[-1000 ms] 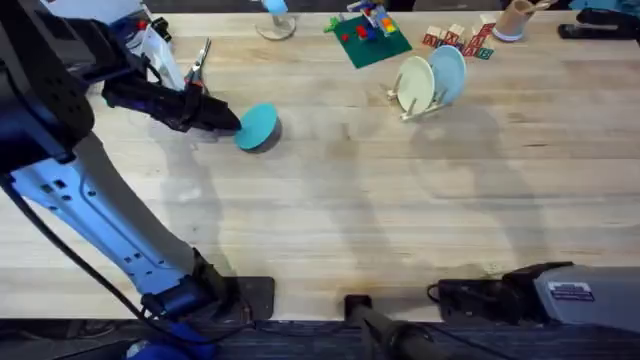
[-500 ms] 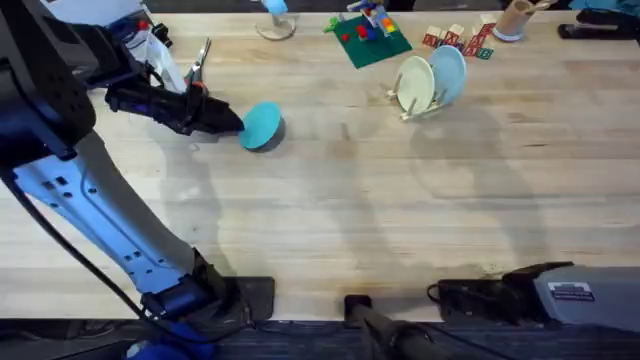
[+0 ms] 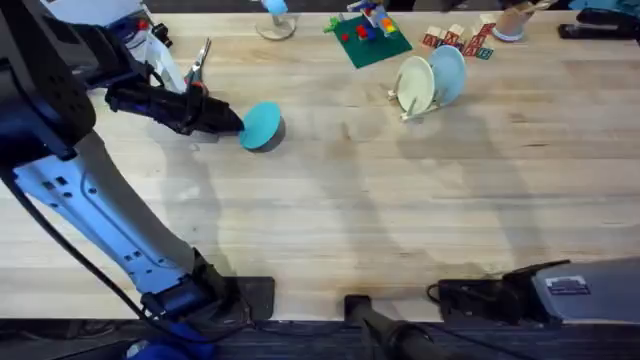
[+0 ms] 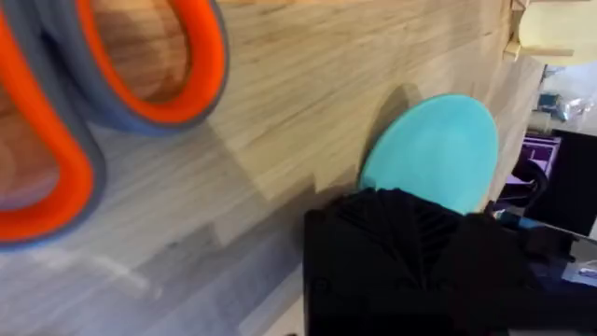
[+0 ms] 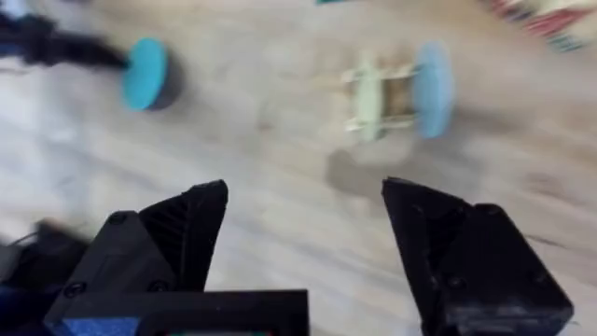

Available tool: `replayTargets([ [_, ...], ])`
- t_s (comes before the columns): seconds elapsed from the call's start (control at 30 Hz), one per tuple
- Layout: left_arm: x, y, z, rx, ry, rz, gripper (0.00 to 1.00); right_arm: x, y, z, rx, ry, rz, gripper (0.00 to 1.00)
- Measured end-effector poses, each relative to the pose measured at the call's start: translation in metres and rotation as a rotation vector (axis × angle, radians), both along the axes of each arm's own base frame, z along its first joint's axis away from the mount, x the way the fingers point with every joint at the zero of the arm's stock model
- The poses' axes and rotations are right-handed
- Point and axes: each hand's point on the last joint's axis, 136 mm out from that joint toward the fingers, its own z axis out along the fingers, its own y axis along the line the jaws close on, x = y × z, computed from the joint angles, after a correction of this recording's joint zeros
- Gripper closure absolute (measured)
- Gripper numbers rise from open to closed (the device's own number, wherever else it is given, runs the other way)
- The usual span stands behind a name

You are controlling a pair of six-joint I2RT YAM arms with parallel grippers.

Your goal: Pick up the plates from the table one by one and place each into a slot on the dish rack.

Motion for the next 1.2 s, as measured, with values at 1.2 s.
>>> replayTargets([
  [1.2, 0.000, 0.000, 0.000, 0.000, 0.000, 0.000, 0.961, -0.010, 0.235, -0.138, 0.389, 0.336, 0.066, 0.005],
])
